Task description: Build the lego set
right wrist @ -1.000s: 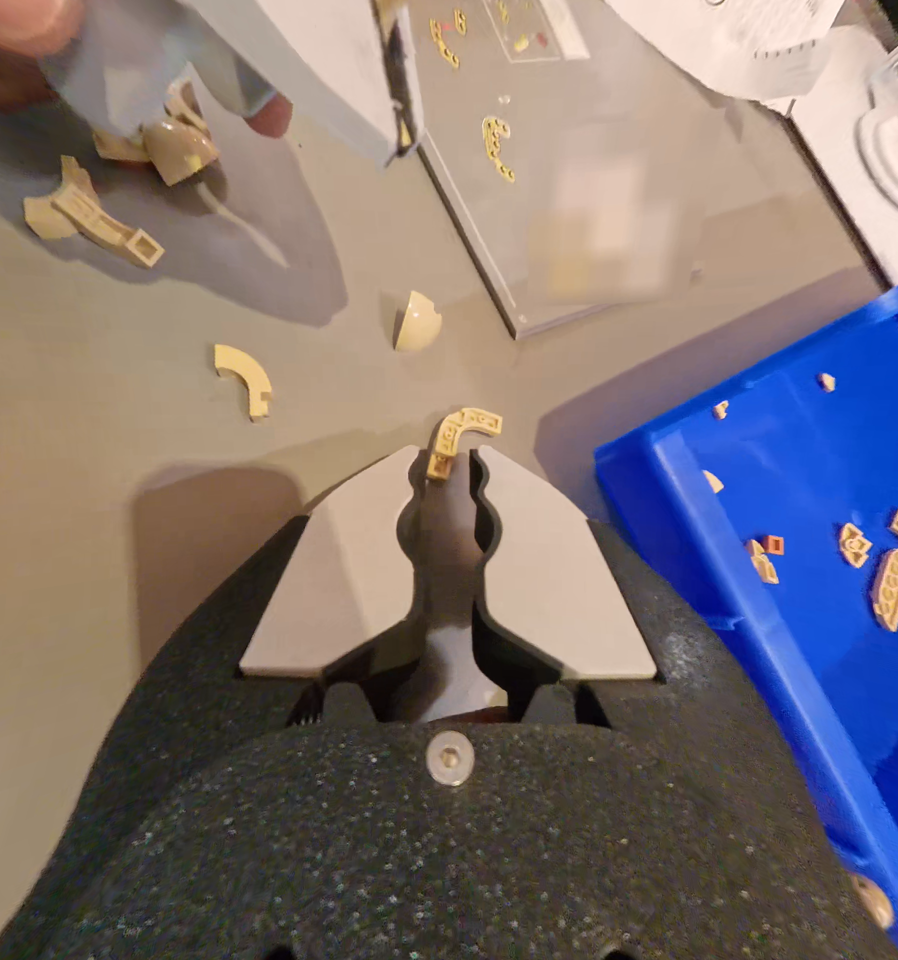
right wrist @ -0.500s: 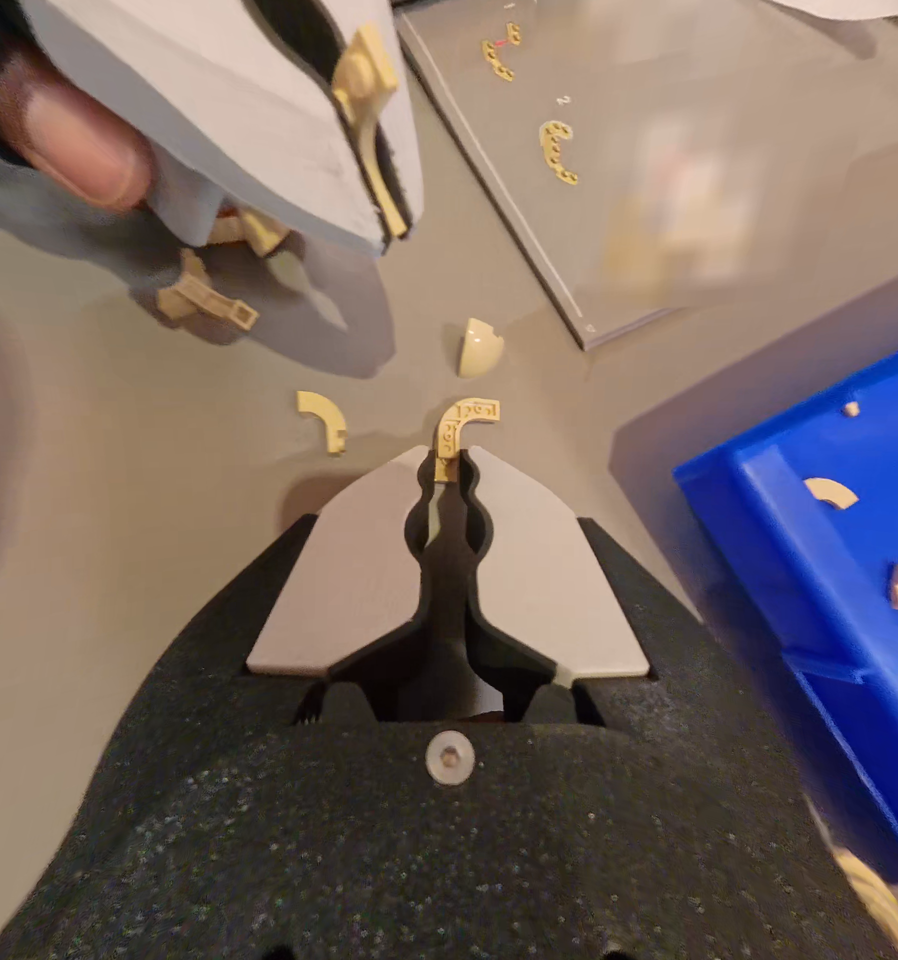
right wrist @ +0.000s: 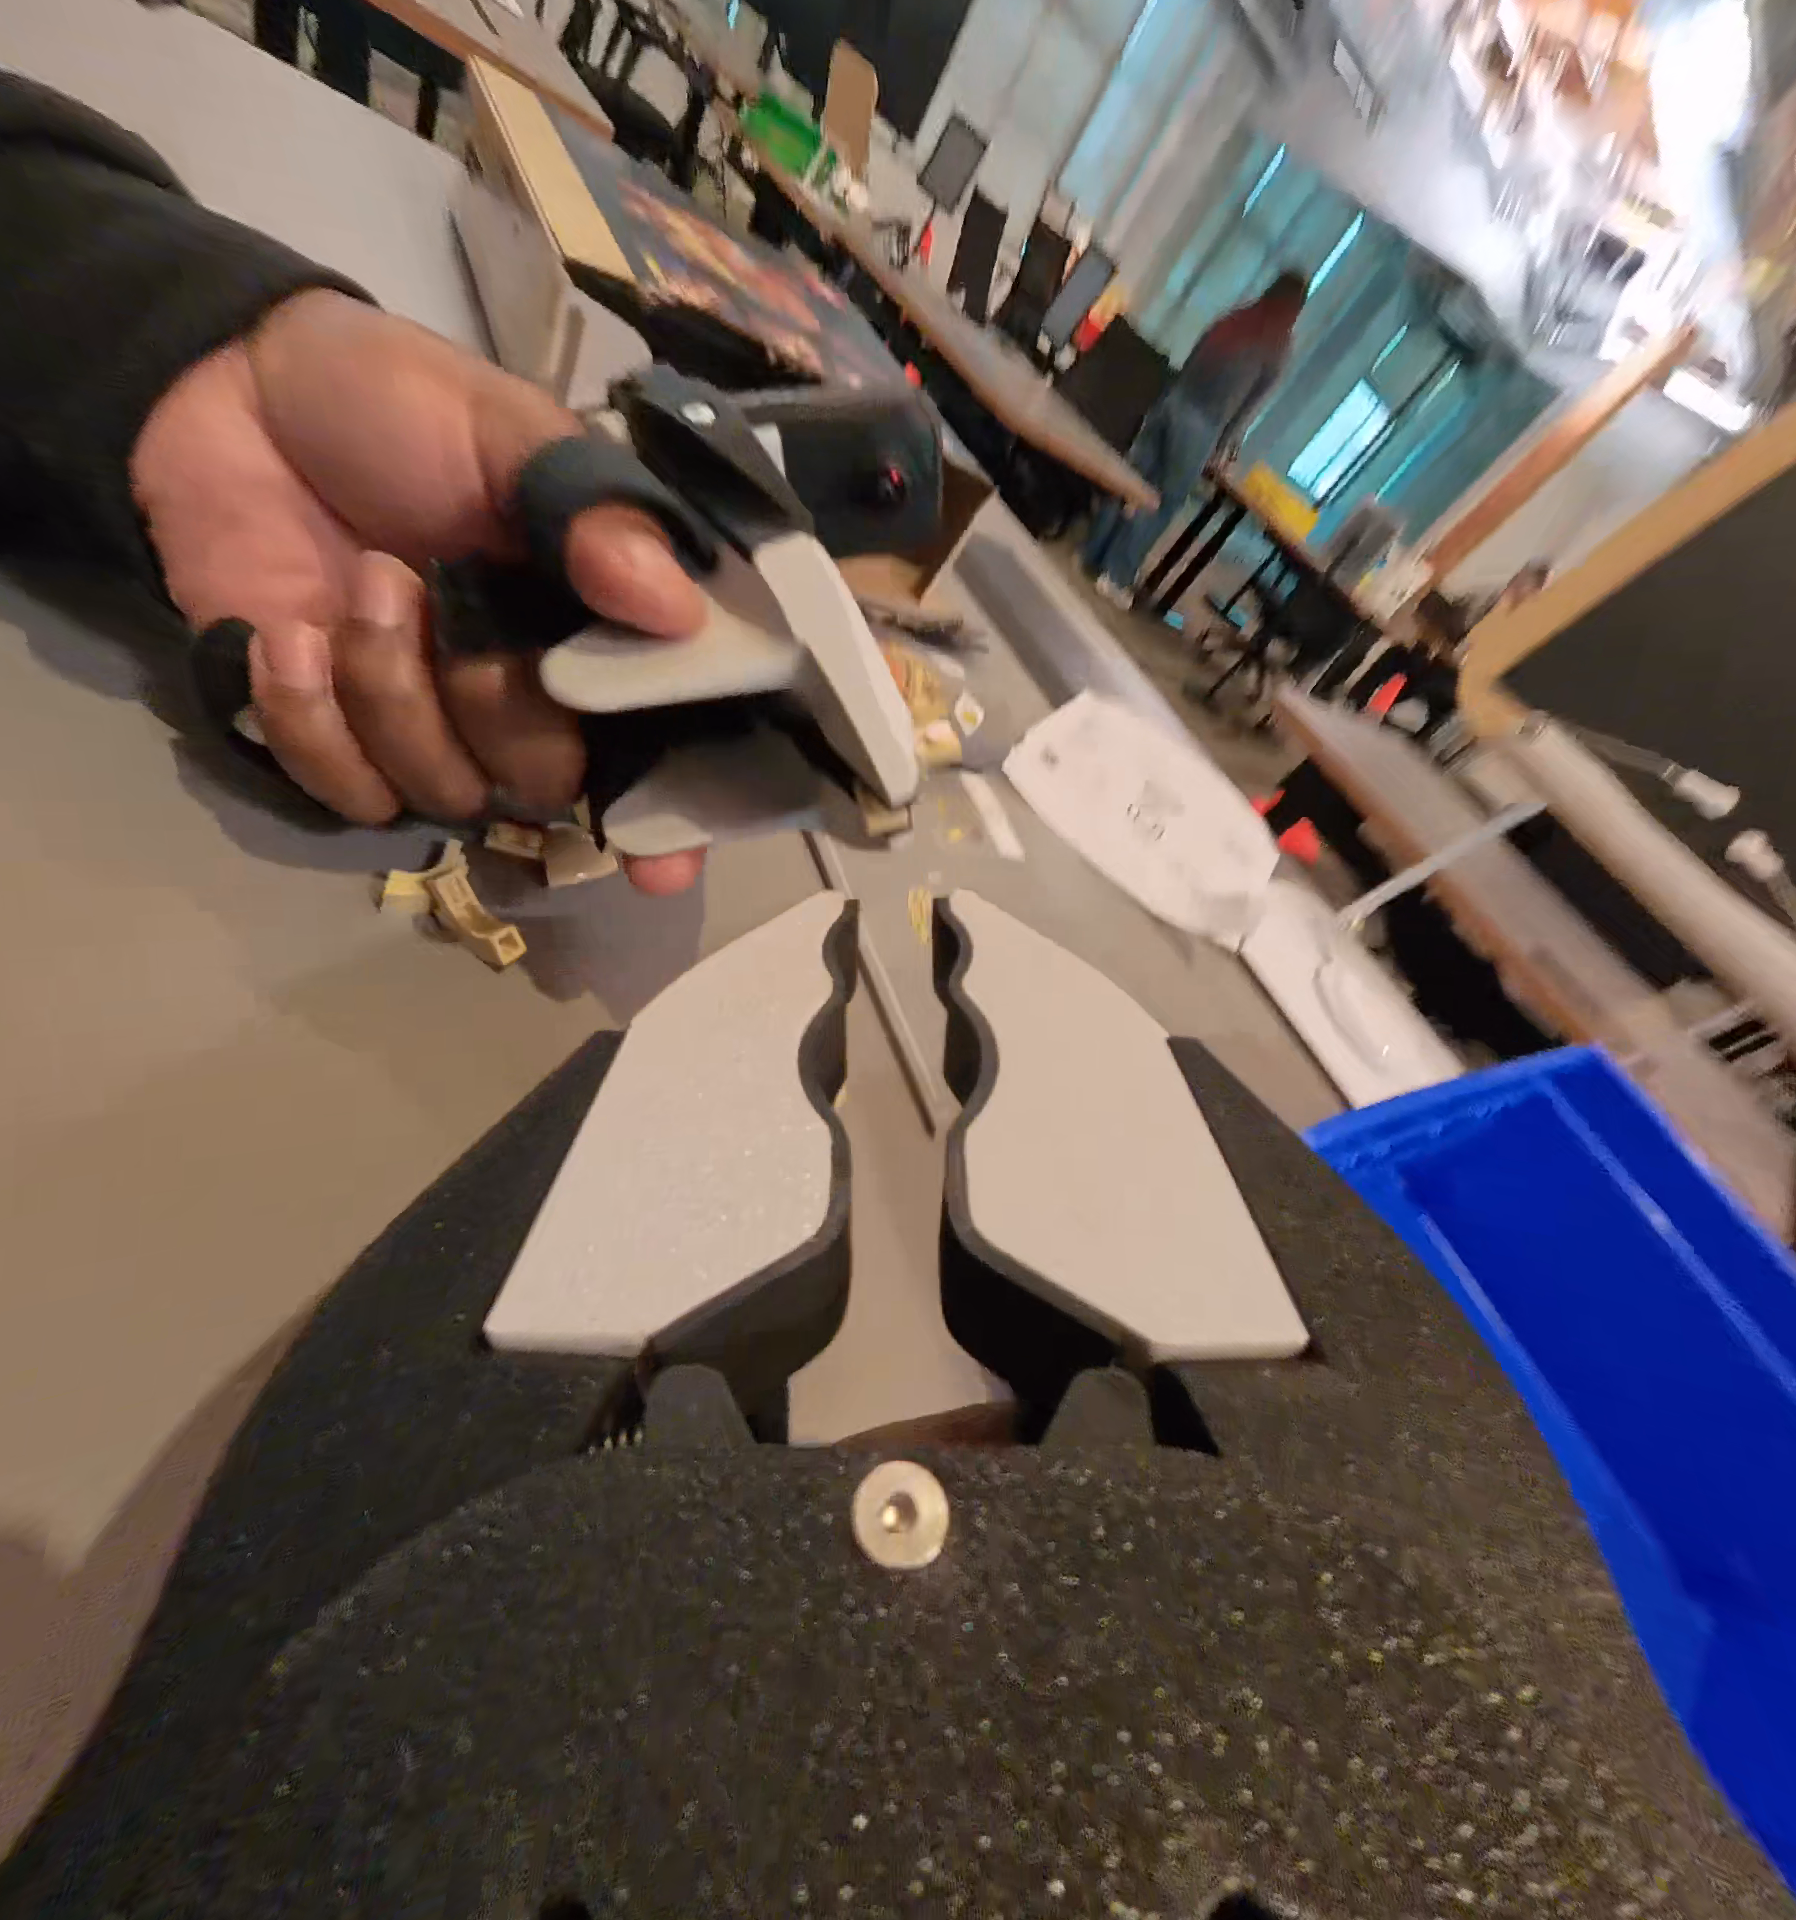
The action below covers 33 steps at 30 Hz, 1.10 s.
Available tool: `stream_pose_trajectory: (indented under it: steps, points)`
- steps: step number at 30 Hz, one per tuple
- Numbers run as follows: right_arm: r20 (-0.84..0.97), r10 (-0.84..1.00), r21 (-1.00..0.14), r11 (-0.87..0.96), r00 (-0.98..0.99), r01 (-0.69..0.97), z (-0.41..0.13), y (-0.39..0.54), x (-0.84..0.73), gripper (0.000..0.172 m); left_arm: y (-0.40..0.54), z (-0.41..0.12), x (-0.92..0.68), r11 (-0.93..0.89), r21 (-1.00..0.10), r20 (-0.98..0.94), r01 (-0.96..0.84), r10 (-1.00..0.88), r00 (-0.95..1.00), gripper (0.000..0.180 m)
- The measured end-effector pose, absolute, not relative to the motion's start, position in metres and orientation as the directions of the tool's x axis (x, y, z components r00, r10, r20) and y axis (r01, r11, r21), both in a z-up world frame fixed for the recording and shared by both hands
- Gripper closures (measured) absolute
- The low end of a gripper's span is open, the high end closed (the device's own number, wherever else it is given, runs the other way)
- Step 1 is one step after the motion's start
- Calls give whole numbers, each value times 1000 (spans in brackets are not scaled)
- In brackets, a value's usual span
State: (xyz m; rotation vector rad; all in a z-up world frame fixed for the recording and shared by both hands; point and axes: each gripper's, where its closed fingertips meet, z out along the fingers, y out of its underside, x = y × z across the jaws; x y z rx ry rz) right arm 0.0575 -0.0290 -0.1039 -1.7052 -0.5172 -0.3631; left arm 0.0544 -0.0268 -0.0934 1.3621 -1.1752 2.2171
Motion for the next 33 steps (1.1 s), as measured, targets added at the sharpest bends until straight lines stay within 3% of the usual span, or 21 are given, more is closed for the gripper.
stream_pose_trajectory:
  steps: [5,17,21,33]
  points:
    - [609,113,-775,-127,785,619,-104,-25,49,160,-36,-95,53,-624,-464,859,-629,-143,-491,176]
    - [581,84,-797,-143,810,587,-105,-26,52,163,-45,-100,56,-625,-450,870,-638,-146,-471,176]
    - [544,91,-821,-144,834,552,-105,-26,52,164,-45,-98,56,-629,-453,866,-632,-141,-480,168]
    - [531,142,-803,-229,836,549,-120,-29,56,163,-33,-107,59,-542,-626,777,-560,-375,-505,176]
